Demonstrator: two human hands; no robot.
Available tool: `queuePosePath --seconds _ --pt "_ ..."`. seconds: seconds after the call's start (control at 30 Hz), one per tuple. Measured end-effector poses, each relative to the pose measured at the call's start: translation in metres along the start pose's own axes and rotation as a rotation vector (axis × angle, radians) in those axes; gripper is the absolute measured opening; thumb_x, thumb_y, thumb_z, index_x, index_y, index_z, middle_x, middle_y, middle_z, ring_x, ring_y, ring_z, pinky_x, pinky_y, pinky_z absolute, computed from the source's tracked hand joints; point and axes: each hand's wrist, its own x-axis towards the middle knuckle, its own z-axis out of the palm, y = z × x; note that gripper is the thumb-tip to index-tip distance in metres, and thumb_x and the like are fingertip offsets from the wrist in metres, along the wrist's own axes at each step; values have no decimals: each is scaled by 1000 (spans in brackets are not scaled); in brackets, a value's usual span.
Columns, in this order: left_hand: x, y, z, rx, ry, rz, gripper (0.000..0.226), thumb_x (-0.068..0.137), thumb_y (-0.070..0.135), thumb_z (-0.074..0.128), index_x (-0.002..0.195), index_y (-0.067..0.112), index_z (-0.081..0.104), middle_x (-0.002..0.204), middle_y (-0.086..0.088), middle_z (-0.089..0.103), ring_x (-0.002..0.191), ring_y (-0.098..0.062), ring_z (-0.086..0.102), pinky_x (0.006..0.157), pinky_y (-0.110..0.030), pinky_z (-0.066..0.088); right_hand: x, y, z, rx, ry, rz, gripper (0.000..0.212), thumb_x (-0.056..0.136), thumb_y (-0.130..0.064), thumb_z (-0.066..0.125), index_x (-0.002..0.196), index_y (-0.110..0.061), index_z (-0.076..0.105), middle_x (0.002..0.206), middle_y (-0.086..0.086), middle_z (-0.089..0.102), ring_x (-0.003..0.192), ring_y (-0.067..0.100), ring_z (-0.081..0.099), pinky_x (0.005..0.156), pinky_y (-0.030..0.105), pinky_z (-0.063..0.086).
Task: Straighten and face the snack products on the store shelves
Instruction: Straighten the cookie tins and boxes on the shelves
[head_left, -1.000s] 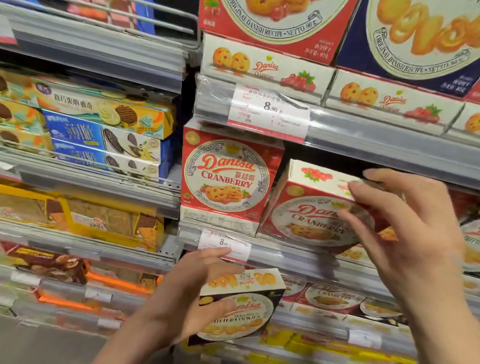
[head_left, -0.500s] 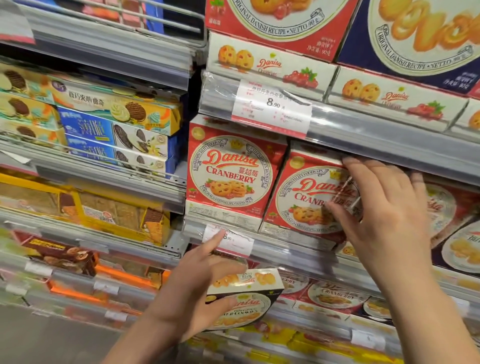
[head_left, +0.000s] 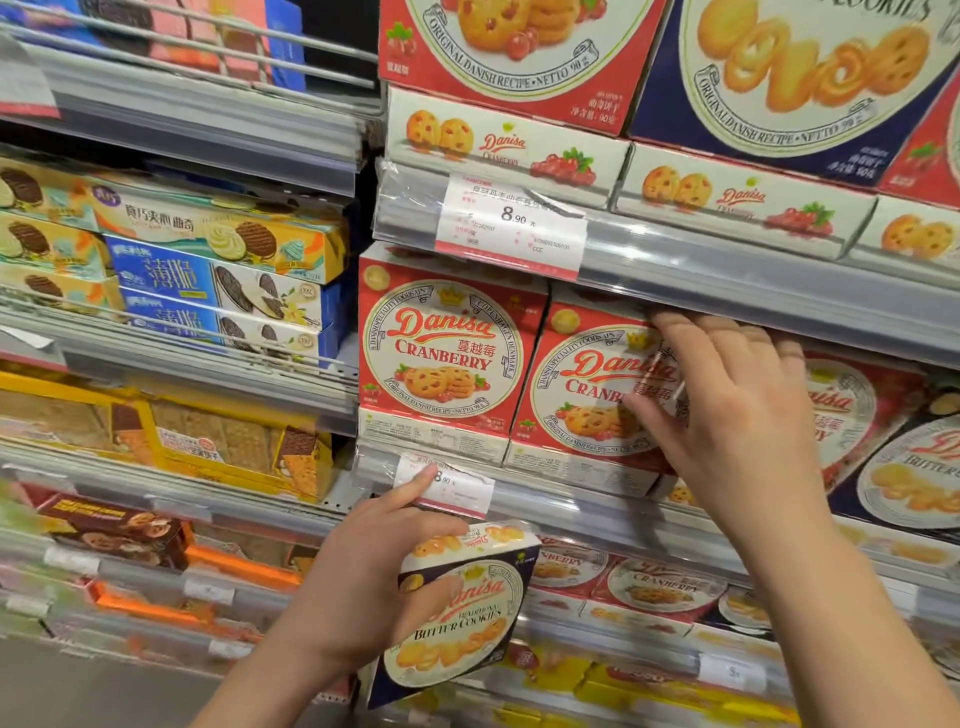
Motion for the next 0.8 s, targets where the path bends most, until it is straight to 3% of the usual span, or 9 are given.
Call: queuePosePath --seconds 0.1,0.17,0.27,0.33,0.4,0.47,0.6,0.7,0.8 --pt "1 -1 0 -20 -55 -52 45 72 54 74 115 40 73 125 49 42 144 15 22 102 -39 46 -2 0 -3 -9 -3 -12 60 90 -36 73 139 -8 53 126 18 60 112 41 56 100 62 42" --pt "2 -2 0 -41 -85 -64 44 72 48 78 115 41 73 121 49 48 146 13 21 105 -40 46 -8 1 -5 -3 11 -8 63 92 -34 73 143 -6 50 131 19 58 119 41 54 105 61 40" --pt "1 -1 -3 -45 -94 -44 40 72 43 80 111 39 74 112 53 52 146 12 22 100 -33 43 -29 1 -12 82 149 -12 53 96 -22 68 141 1 54 138 22 57 127 40 54 111 59 39" --pt "0 0 -4 -20 -112 0 41 72 40 83 111 40 72 114 42 62 147 7 27 101 -35 44 -53 -3 -18 157 253 9 40 95 -13 67 131 5 62 134 23 60 122 39 59 107 53 45" --pt "-2 3 -5 -9 -120 43 46 71 35 88 112 42 68 118 34 64 145 2 35 102 -40 48 -79 -12 -19 225 248 39 30 92 -9 68 119 4 70 123 18 67 112 35 64 102 42 49" --pt "-5 9 -1 -39 -129 79 46 73 38 86 114 43 65 121 33 63 139 0 44 102 -39 51 -102 -21 -15 332 113 56 24 92 -19 68 111 -5 74 117 6 71 107 25 67 98 31 50" --pt "0 37 12 -267 -131 97 44 78 46 78 120 46 63 115 22 68 110 -11 68 87 -43 58 -137 -34 0 492 -318 -50 45 90 -51 67 129 -30 62 131 -15 59 118 12 59 91 35 56" --pt "7 65 24 -273 -150 149 48 80 54 71 125 49 57 110 20 70 98 -3 69 83 -33 59 -153 -30 4 430 -386 -108 60 82 -48 76 135 -32 54 131 -13 58 114 15 61 87 37 57" --pt "6 78 37 -140 -188 210 62 82 61 69 139 51 48 122 25 66 112 -4 64 94 -31 53 -165 -16 -3 413 -429 -44 65 82 -49 73 139 -33 49 126 -12 60 110 16 61 87 36 56"
